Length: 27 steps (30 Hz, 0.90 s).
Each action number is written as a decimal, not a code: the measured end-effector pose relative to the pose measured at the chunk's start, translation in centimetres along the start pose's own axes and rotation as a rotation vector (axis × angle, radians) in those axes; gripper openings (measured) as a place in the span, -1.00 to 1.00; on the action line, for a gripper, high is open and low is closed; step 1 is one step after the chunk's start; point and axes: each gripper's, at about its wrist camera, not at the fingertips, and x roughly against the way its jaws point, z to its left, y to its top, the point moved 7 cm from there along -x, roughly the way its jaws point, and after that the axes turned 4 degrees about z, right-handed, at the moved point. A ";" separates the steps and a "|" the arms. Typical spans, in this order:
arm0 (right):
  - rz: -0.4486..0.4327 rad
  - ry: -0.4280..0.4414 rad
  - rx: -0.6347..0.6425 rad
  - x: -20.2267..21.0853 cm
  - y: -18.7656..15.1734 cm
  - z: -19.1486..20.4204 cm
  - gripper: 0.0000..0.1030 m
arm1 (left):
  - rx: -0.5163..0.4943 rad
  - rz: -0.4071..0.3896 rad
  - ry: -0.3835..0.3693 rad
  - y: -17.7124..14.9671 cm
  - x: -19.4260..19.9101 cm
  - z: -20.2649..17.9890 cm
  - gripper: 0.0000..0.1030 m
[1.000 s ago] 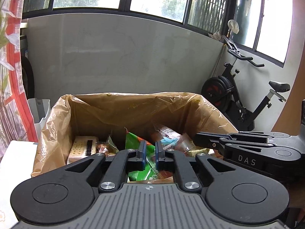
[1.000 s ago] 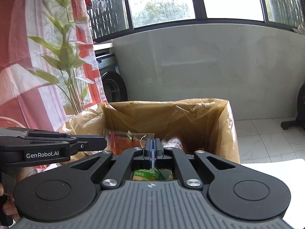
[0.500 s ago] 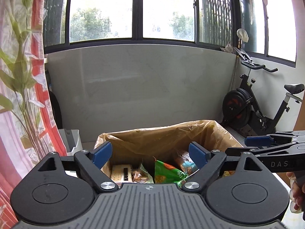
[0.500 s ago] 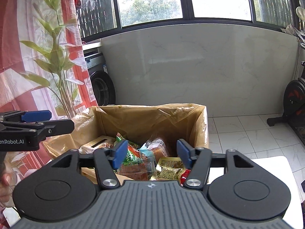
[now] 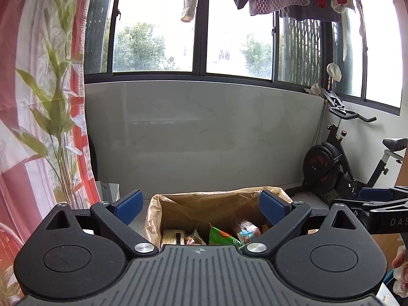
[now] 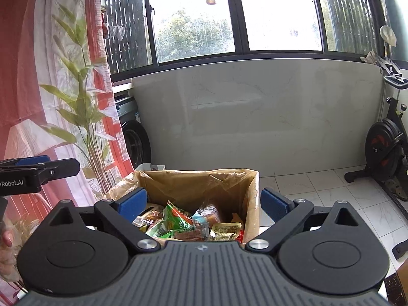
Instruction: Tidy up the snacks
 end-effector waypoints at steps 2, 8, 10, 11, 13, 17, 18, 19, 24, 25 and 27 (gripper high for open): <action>-0.008 -0.026 -0.001 1.1 0.0 0.1 0.94 | 0.002 -0.003 0.007 -0.2 0.6 0.1 0.92; -0.043 -0.060 -0.009 4.1 -0.2 0.5 0.98 | 0.008 -0.030 0.015 -0.6 3.5 0.2 0.92; -0.051 -0.064 -0.022 4.9 -0.3 0.5 0.99 | -0.010 -0.021 0.047 -0.6 3.9 0.1 0.92; -0.053 -0.066 -0.030 5.2 -0.4 0.6 0.99 | -0.011 -0.021 0.056 -0.6 4.1 0.1 0.92; -0.056 -0.063 -0.050 5.7 -0.6 0.6 0.99 | -0.002 -0.022 0.066 -0.5 4.7 0.4 0.92; -0.043 -0.058 -0.053 6.4 -1.1 0.9 0.99 | 0.002 -0.016 0.069 -0.5 5.3 0.7 0.92; -0.042 -0.060 -0.051 6.6 -1.2 0.9 0.99 | 0.000 -0.010 0.068 -0.6 5.4 0.7 0.92; -0.042 -0.062 -0.051 6.7 -1.3 1.0 0.99 | 0.000 -0.006 0.071 -0.6 5.3 0.8 0.92; -0.045 -0.062 -0.049 7.1 -1.5 1.0 0.99 | 0.012 -0.006 0.066 -0.8 5.6 0.9 0.92; -0.046 -0.062 -0.046 7.1 -1.5 1.0 0.99 | 0.012 -0.007 0.064 -0.9 5.7 0.8 0.92; -0.047 -0.064 -0.040 7.2 -1.5 1.0 0.99 | 0.008 -0.010 0.059 -1.0 5.8 0.7 0.92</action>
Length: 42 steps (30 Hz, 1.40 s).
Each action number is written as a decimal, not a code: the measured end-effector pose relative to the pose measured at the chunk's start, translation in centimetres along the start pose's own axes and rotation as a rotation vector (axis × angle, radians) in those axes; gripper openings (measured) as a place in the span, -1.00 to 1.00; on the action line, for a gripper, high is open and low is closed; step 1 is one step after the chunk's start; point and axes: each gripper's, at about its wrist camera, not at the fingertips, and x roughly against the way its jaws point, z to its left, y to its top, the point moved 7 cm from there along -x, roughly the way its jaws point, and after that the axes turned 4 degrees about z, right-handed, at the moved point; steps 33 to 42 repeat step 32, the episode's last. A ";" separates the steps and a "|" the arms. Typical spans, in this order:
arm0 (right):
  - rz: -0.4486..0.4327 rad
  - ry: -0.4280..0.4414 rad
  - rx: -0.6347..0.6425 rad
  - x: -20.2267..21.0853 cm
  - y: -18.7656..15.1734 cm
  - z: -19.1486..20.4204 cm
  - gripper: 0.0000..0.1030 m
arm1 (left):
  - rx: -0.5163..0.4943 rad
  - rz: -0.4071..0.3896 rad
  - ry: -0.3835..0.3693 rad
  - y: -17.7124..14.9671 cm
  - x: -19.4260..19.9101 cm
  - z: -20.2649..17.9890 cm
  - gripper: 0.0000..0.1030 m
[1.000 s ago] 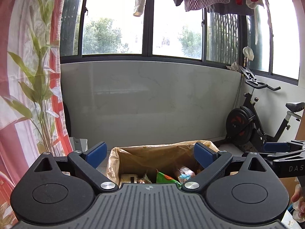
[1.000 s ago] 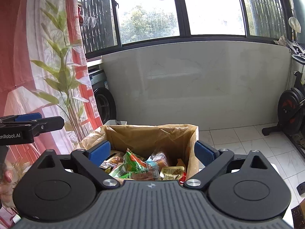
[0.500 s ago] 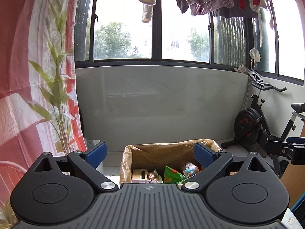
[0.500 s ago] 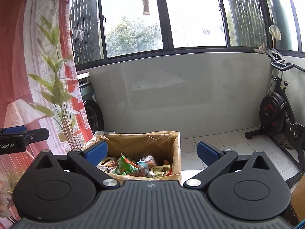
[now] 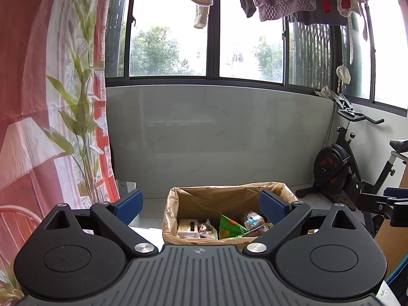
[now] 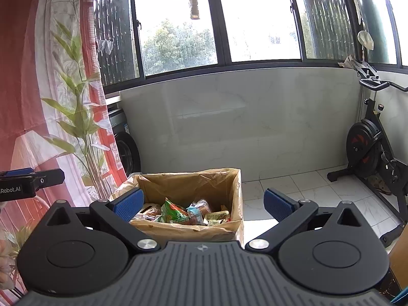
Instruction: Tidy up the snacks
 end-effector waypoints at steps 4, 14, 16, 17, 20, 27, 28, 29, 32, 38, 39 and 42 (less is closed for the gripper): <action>-0.004 -0.004 0.010 0.1 0.1 0.1 0.99 | 0.000 -0.002 -0.003 0.0 0.1 0.1 0.92; -0.009 -0.006 0.024 0.3 0.2 0.2 0.99 | 0.002 -0.009 -0.009 0.0 0.3 0.3 0.92; -0.011 -0.006 0.023 0.3 0.2 0.2 0.99 | 0.003 -0.010 -0.010 -0.1 0.4 0.4 0.92; -0.011 -0.006 0.023 0.3 0.2 0.2 0.99 | 0.004 -0.010 -0.010 -0.1 0.4 0.4 0.92; -0.010 -0.005 0.025 0.3 0.2 0.2 0.99 | 0.007 -0.007 -0.008 -0.2 0.4 0.5 0.92; -0.014 -0.010 0.019 0.5 0.1 -0.1 0.99 | 0.011 -0.006 -0.006 -0.2 0.6 0.7 0.92; -0.014 -0.012 0.018 0.5 0.0 -0.1 0.99 | 0.012 -0.006 -0.007 -0.2 0.7 0.7 0.92; -0.014 -0.014 0.019 0.5 0.0 0.0 0.99 | 0.012 -0.007 -0.008 -0.2 0.7 0.7 0.92; -0.012 -0.012 0.021 0.5 0.0 -0.1 0.99 | 0.010 -0.002 -0.009 -0.3 0.7 0.6 0.92; -0.012 -0.012 0.021 0.5 0.0 -0.1 0.99 | 0.010 -0.002 -0.009 -0.3 0.7 0.6 0.92; -0.012 -0.012 0.021 0.5 0.0 -0.1 0.99 | 0.010 -0.002 -0.009 -0.3 0.7 0.6 0.92; -0.012 -0.012 0.021 0.5 0.0 -0.1 0.99 | 0.010 -0.002 -0.009 -0.3 0.7 0.6 0.92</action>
